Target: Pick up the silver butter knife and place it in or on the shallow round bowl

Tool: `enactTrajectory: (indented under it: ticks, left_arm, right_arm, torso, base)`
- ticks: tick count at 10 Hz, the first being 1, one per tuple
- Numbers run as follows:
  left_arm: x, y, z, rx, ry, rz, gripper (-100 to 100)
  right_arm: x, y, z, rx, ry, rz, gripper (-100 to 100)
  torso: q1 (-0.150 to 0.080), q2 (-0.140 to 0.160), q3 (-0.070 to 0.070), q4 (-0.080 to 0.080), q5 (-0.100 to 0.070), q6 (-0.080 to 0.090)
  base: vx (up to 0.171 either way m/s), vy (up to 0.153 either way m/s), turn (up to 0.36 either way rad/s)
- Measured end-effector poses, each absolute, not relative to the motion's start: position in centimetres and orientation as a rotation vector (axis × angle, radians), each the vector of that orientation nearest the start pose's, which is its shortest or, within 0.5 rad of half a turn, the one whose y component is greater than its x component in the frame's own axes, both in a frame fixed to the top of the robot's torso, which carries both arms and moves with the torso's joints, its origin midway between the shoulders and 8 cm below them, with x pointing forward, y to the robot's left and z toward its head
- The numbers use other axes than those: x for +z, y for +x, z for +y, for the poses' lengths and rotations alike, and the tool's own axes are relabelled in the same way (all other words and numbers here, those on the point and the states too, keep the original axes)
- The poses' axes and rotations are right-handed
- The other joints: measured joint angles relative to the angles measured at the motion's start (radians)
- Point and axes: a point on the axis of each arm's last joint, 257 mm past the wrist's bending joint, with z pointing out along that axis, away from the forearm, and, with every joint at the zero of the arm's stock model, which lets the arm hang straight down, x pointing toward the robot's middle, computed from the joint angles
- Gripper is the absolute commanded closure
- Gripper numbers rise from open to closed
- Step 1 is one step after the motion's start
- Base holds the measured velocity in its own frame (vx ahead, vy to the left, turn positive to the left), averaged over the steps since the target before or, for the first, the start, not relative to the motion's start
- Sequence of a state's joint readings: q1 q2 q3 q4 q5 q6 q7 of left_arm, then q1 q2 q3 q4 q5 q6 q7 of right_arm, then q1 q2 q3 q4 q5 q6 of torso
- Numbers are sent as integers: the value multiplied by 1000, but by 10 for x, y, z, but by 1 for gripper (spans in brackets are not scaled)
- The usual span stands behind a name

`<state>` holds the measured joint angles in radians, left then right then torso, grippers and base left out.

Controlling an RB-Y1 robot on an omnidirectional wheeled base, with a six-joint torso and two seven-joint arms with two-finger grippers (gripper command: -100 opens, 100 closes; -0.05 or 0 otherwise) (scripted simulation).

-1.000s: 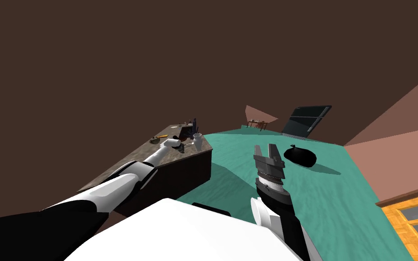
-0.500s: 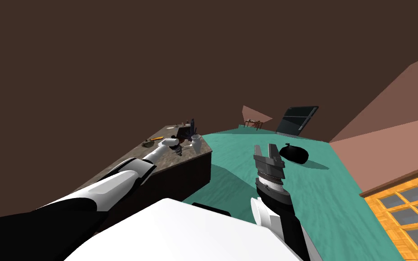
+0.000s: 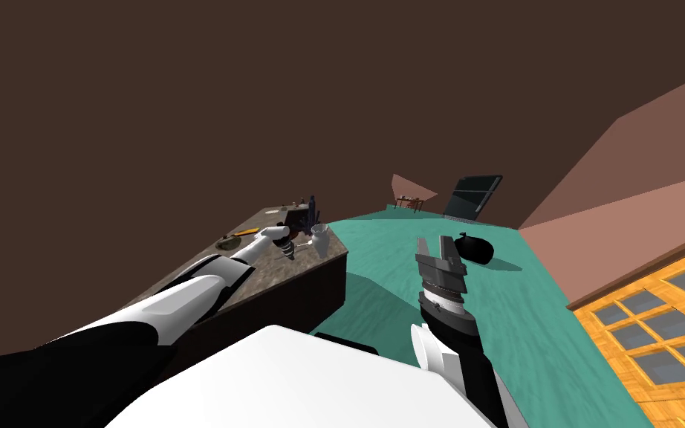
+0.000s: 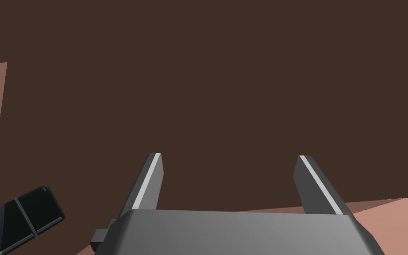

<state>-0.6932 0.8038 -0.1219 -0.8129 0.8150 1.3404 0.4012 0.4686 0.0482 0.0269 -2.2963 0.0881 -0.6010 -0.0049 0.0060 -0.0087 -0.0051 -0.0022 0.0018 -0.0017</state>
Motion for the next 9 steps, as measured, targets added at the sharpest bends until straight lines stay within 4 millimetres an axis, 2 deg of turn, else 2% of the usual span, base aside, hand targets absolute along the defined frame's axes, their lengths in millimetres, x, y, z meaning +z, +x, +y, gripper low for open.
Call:
enactTrajectory:
  ticks: [6, 8, 9]
  left_arm:
    - [-315, 466, 472, -264, -2831, 1316, -100]
    - [-316, 456, 470, -242, -2878, 1310, -100]
    - [-316, 456, 470, -240, -2881, 1311, 0]
  right_arm:
    - [59, 326, -256, 1319, 523, 523, 0]
    - [59, 326, -256, 1319, 523, 522, 0]
    - [59, 326, -256, 1319, 523, 522, 0]
  torso:
    - [0, 1, 1, 0, 0, 0]
    - [-3, 3, 1, 0, 0, 0]
    - [-6, 6, 4, 1, -1, 0]
  base:
    - [90, 89, -87]
    - [33, 26, -20]
    - [0, 0, 0]
